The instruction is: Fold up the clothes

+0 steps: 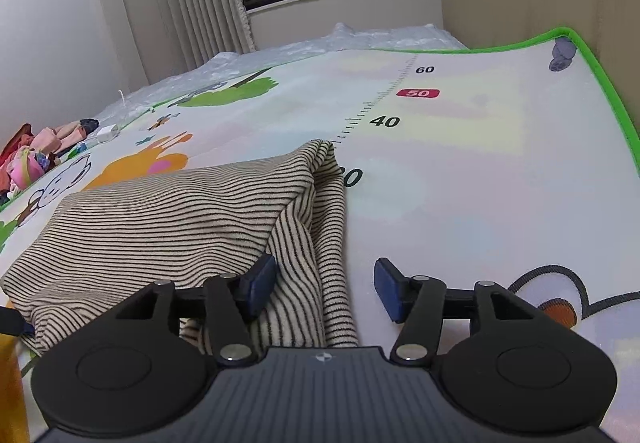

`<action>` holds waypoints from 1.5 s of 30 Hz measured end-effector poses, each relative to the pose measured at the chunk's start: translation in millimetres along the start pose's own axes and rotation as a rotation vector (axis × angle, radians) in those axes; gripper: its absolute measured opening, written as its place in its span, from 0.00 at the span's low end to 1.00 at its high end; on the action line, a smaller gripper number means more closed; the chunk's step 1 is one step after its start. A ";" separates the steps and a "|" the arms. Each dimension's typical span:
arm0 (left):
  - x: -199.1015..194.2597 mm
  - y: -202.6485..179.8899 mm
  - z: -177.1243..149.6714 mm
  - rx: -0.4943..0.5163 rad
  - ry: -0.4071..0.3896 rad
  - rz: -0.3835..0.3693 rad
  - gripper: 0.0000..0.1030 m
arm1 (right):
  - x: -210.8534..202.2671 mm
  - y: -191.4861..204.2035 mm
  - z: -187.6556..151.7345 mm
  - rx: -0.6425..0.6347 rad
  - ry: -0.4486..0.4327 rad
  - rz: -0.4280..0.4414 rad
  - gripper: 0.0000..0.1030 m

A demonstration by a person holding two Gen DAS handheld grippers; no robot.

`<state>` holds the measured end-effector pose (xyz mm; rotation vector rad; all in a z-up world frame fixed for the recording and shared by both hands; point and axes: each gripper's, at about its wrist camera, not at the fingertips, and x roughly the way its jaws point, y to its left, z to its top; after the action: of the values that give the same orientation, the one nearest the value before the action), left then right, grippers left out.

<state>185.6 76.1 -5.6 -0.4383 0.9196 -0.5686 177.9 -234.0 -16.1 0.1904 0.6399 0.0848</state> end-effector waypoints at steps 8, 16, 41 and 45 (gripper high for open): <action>-3.4 3.2 -3.3 0.010 -0.016 -0.009 0.80 | -0.7 -3.2 -3.2 0.026 -0.013 -0.012 0.61; -6.4 26.5 17.1 -0.016 -0.102 0.044 0.79 | -20.2 11.2 -16.2 0.020 0.000 0.003 0.61; -15.9 15.7 8.9 -0.111 0.018 -0.113 0.83 | 32.8 50.2 25.8 -0.201 -0.001 -0.026 0.50; 5.1 23.9 15.0 -0.131 0.025 -0.066 0.66 | 29.4 45.3 14.4 -0.182 0.001 -0.008 0.50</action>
<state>207.0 92.9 -14.6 -0.5822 0.9728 -0.5765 209.1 -187.8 -12.8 0.0120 0.6300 0.1350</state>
